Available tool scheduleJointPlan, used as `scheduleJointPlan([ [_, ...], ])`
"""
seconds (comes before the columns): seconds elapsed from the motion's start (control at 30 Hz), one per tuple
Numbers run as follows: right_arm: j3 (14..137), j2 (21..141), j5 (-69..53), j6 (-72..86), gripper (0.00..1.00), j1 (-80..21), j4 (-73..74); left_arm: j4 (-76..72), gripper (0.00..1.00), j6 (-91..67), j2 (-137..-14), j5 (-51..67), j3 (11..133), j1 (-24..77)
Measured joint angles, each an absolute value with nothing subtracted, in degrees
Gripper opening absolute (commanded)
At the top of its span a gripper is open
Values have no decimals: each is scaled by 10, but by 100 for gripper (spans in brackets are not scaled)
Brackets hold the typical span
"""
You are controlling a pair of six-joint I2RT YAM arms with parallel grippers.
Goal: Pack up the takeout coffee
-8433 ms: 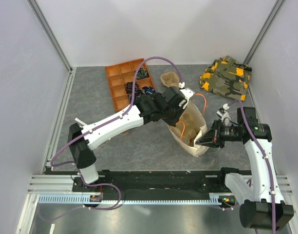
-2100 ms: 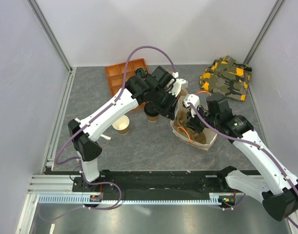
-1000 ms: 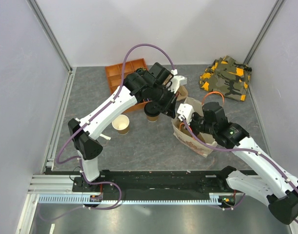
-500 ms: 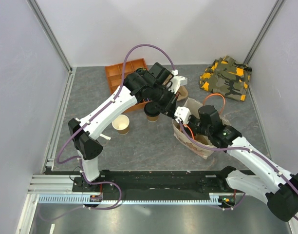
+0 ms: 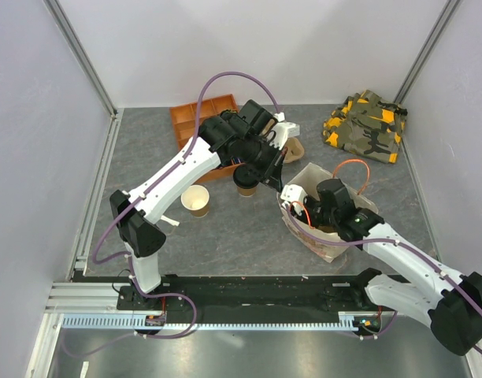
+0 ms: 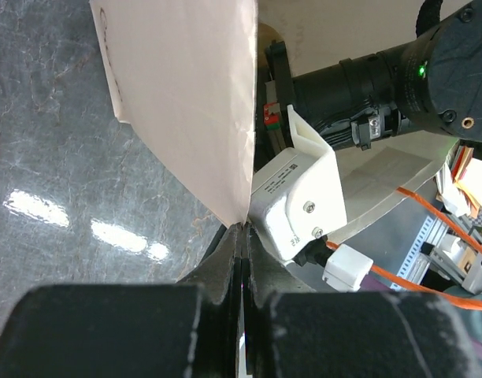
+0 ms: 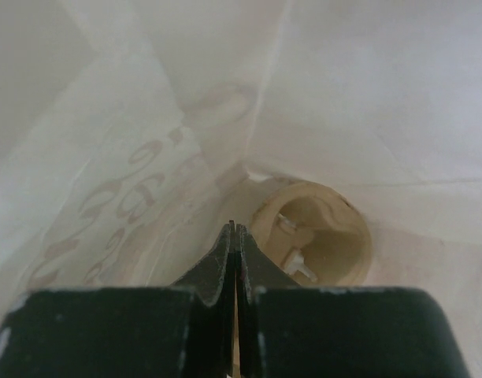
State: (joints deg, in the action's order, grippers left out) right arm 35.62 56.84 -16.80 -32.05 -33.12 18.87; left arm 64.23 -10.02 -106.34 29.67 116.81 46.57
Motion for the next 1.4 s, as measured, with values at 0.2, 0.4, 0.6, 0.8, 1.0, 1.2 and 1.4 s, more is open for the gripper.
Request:
scheduleJointPlan([
  [0.2, 356, 572, -176, -331, 0, -323, 185, 642, 2, -100, -1063, 298, 1168, 464],
  [0.4, 401, 569, -179, -318, 0, -322, 221, 641, 2, -100, -1063, 302, 1168, 463],
  [0.6, 493, 532, -188, -299, 0, -322, 240, 639, 2, -100, -1063, 303, 1168, 465],
  [0.8, 515, 476, -189, -298, 0, -321, 287, 624, 2, -98, -1061, 302, 1148, 468],
  [1.0, 497, 431, -183, -307, 0, -321, 320, 599, 2, -78, -1035, 298, 1084, 482],
  [1.2, 484, 425, -188, -325, 0, -321, 344, 578, 2, -56, -1017, 274, 1076, 503],
  [1.4, 481, 421, -200, -348, 0, -321, 368, 563, 2, -51, -1001, 256, 1073, 518],
])
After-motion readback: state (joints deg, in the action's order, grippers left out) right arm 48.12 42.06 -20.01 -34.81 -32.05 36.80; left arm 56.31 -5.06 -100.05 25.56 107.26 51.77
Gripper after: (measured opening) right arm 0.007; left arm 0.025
